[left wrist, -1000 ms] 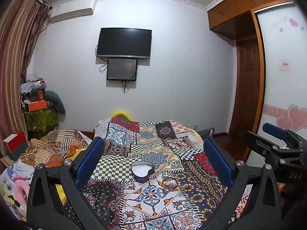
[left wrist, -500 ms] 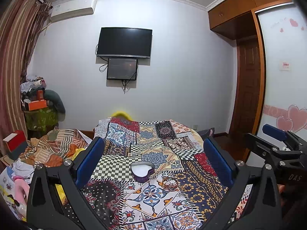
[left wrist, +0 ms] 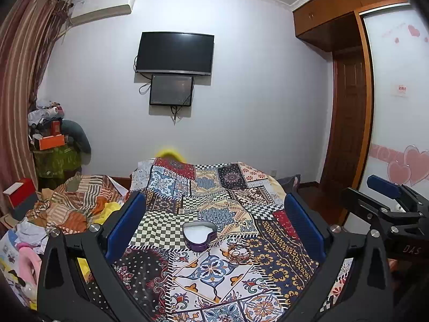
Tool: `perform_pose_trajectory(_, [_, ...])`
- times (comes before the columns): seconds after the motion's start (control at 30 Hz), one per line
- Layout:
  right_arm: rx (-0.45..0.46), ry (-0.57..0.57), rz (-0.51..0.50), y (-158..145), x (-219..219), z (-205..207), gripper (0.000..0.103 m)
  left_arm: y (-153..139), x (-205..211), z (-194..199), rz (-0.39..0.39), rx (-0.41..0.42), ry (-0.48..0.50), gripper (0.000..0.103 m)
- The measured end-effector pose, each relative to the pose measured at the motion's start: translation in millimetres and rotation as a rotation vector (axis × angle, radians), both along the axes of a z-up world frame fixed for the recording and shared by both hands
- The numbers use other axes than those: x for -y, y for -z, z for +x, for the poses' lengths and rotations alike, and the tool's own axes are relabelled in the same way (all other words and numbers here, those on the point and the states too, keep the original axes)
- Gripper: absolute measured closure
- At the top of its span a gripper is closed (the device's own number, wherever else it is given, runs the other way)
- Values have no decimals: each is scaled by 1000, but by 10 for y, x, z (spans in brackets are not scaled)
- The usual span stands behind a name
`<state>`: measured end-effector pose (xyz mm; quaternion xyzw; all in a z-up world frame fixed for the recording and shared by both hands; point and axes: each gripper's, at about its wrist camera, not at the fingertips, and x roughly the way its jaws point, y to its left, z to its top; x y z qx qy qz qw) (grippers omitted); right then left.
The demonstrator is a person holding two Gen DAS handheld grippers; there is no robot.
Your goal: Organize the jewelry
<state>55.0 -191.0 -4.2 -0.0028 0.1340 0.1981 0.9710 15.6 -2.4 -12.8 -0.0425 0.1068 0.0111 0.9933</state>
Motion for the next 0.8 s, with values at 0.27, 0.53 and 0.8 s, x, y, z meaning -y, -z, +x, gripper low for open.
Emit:
perform_pose_trajectory(0.27, [-72,14,-24,206,8,241,2,195,-52,254,-2,-61,-10,0])
perform_pose_trajectory(0.53, [-218,46,-113,680,28,611,2,682,-109,719,20,-217,-37,0])
perform_pose_trajectory(0.8, [-406,16,-141,1132,43,972,9,1342,-77,1181,28,-438,34,6])
